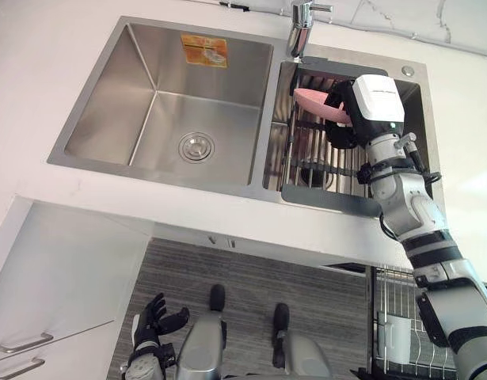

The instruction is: Walk over to the sink, pick up the cup, carry it to the dishwasher, place the cup inside the dishwasher, then close the dishwasher door

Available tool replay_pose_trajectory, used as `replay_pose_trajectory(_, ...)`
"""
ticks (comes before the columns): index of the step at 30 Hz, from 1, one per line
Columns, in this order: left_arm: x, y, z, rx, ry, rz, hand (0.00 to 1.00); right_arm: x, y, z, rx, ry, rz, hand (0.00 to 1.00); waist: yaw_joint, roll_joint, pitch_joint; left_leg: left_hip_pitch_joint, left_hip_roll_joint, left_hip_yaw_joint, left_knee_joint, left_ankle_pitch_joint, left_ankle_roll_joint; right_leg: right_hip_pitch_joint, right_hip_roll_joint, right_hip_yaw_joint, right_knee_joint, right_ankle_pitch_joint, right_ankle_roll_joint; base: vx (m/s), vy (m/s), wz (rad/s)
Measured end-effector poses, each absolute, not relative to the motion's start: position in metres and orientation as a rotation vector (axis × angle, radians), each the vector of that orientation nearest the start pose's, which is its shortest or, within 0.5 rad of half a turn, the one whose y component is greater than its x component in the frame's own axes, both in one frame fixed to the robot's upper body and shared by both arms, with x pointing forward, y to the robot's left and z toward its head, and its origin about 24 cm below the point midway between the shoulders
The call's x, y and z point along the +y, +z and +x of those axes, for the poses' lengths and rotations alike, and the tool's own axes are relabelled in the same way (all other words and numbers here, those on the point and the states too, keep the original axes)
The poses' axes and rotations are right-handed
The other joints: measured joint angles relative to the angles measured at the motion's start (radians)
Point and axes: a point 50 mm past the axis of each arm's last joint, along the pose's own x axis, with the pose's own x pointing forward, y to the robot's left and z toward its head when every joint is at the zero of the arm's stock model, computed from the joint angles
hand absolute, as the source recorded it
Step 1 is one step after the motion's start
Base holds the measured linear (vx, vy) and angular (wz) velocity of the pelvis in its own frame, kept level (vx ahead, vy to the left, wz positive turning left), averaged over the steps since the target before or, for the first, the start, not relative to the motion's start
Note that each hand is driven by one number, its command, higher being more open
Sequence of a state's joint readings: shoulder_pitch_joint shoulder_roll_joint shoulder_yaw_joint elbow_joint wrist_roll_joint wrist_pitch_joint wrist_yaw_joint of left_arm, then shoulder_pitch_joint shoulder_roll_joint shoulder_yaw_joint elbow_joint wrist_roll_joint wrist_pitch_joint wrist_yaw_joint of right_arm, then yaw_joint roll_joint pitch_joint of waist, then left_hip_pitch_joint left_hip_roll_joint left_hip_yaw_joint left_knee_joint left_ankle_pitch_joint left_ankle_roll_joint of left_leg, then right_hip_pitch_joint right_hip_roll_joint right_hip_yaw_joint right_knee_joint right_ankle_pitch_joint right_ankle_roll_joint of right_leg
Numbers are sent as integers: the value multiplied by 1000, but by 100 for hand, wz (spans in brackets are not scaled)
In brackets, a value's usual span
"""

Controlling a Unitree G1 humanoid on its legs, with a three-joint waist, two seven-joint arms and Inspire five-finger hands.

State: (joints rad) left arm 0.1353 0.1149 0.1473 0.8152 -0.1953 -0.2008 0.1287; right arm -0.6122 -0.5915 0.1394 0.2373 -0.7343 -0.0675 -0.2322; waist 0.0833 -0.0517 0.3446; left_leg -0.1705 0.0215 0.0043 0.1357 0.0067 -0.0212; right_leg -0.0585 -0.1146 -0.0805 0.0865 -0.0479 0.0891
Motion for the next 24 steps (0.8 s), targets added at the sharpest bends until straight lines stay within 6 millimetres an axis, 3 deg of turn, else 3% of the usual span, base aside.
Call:
replay_pose_trajectory(8, 230, -122, 132, 705, 425, -37, 90, -212, 204, 286, -737, -328, -1197, 30, -33, -14, -10, 74, 0, 30, -34, -13, 0, 42, -2, 24, -1, -4, 4, -7, 5, -11)
replay_pose_trajectory(12, 230, -125, 125, 732, 417, -21, 90, -221, 188, 262, -700, -379, -1146, 30, -65, -28, -60, 90, 0, 37, -46, -14, -1, 49, -2, 30, -2, -7, 5, 7, -3, -4)
replay_pose_trajectory(20, 223, -133, 116, 790, 368, 3, 90, -230, 178, 220, -703, -501, -1042, 30, -100, -27, -136, 111, 4, 54, -42, -21, -5, 69, -1, 52, -15, -7, 5, -21, -4, -8)
replay_pose_trajectory(24, 222, -133, 114, 793, 371, -1, 90, -229, 171, 213, -686, -498, -1026, 30, -101, -16, -142, 87, 24, 94, 66, -93, -21, 49, 14, 115, -1, -9, 1, -85, 24, -45)
